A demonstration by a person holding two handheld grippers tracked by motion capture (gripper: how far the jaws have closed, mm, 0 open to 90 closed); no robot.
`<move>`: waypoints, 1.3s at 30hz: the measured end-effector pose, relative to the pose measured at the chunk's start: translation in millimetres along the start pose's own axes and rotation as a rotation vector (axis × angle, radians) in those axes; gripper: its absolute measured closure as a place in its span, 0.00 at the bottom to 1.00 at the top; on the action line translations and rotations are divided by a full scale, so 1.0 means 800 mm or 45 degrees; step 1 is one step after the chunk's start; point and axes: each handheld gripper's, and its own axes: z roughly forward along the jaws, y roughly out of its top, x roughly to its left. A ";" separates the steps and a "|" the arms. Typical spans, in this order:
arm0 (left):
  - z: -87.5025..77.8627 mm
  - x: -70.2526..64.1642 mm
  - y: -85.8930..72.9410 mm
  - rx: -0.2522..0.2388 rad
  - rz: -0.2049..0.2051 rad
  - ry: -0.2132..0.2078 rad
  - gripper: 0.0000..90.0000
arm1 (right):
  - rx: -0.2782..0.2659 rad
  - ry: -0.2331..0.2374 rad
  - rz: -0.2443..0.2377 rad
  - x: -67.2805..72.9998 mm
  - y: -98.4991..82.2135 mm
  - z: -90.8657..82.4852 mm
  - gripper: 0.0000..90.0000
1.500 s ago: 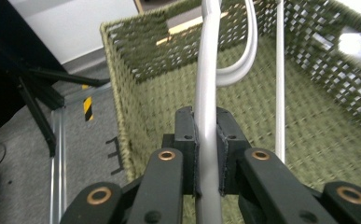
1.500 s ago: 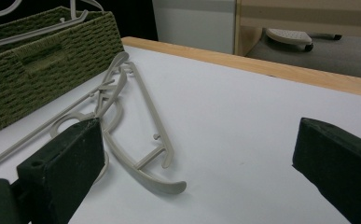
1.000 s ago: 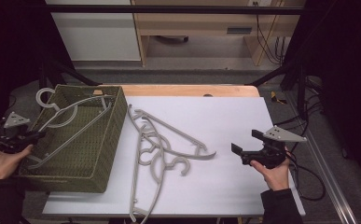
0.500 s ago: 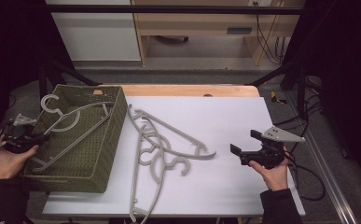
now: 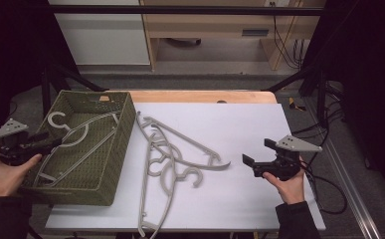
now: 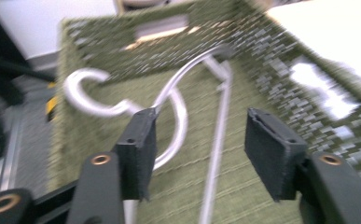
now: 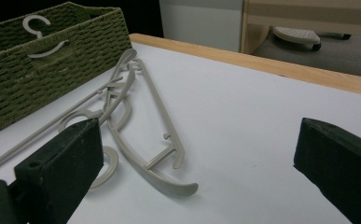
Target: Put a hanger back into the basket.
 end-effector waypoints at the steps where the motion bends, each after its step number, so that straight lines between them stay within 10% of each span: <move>1: -0.002 -0.008 0.002 -0.038 -0.012 -0.030 0.41 | 0.000 0.008 -0.001 0.002 0.001 0.000 0.01; 15: 0.000 -0.111 0.001 -0.217 0.050 -0.308 0.19 | -0.003 0.049 -0.006 0.022 0.005 0.010 0.01; 39: 0.017 -0.171 -0.006 -0.170 0.197 -0.457 0.10 | 0.122 0.182 -0.063 0.115 -0.002 0.072 0.01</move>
